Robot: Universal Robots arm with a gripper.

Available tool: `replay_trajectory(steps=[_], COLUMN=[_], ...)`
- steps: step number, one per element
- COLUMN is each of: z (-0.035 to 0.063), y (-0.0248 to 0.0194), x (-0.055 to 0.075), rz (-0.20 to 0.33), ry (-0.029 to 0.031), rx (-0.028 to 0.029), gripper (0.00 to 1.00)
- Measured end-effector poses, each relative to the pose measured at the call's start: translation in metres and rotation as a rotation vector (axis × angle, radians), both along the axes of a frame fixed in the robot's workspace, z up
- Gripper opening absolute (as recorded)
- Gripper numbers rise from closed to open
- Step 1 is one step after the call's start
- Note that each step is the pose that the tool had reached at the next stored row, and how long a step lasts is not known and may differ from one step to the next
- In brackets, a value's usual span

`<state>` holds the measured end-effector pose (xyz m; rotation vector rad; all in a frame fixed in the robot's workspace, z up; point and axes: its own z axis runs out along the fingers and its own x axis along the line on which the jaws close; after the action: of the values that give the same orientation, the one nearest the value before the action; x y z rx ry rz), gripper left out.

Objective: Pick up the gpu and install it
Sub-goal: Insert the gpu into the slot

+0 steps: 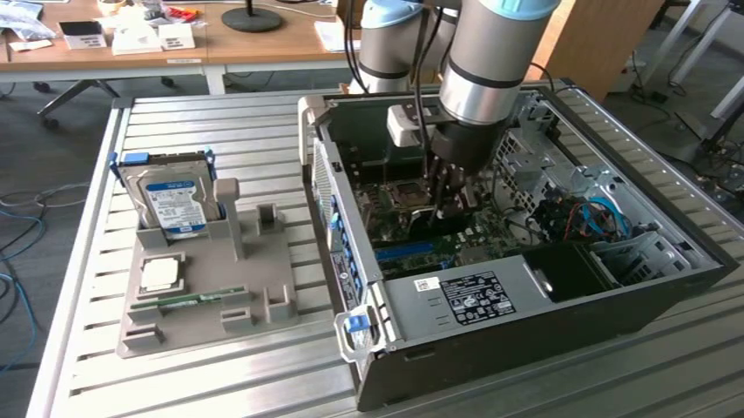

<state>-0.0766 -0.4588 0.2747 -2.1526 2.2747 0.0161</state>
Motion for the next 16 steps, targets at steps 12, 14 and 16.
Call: replay_trajectory(steps=[12, 14, 16], z=[-0.0004, -0.0009, -0.0015], y=[-0.0008, -0.0009, -0.0008], x=[-0.0065, -0.0067, -0.0071], rz=[0.0, 0.0, 0.0], ry=[-0.0001, -0.0001, 0.0], rx=[0.0001, -0.0003, -0.0009], gripper=[0.27, 0.27, 0.27])
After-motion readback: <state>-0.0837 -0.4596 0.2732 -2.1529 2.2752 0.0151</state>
